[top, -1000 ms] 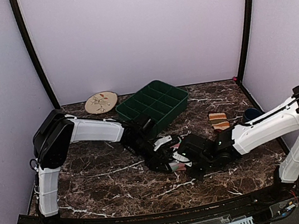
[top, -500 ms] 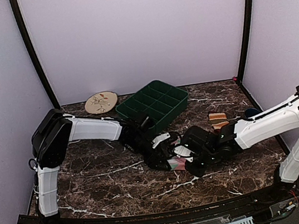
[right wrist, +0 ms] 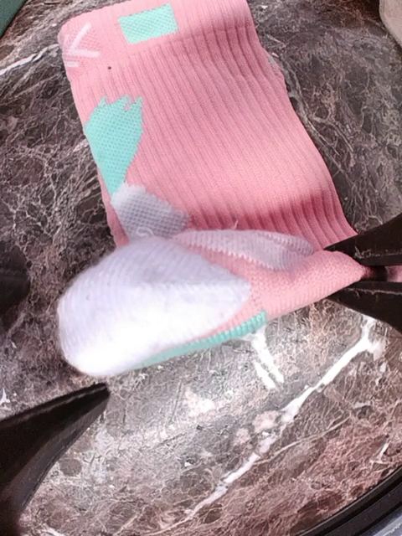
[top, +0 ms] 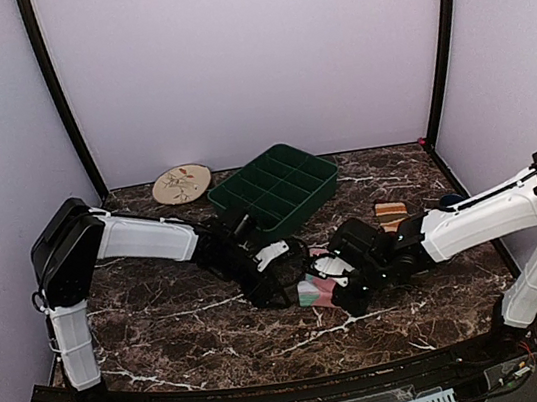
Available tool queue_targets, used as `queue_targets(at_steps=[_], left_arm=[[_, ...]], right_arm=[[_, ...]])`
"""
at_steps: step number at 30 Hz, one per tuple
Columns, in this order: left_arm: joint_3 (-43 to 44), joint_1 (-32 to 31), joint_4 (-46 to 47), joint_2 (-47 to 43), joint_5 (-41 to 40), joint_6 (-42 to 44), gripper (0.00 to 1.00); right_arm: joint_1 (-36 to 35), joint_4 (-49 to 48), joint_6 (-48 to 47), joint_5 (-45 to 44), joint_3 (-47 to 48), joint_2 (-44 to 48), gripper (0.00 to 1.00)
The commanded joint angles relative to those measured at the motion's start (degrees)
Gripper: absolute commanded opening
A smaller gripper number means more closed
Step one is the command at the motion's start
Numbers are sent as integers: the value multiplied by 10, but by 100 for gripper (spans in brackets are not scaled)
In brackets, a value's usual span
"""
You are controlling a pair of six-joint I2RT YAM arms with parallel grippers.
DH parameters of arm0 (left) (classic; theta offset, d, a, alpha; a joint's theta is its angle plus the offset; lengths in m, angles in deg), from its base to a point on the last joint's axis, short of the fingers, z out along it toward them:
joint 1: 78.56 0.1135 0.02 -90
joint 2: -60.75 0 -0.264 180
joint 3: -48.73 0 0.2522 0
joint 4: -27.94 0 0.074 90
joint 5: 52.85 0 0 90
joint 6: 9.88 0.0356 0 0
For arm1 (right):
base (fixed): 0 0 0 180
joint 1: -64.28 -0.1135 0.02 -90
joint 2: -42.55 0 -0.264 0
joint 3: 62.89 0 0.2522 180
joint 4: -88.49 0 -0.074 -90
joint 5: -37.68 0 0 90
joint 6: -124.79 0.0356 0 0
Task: Roll the socks
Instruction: Roll the sock at the center of the board.
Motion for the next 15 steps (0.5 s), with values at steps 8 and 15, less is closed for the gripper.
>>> queue_targets(at_steps=[8, 15], left_arm=[[-152, -7, 144, -137, -107, -64, 69], [-204, -71, 246, -174, -245, -17, 68]], right_arm=[[57, 37, 12, 145, 59, -48, 0], [108, 83, 20, 293, 110, -108, 0]])
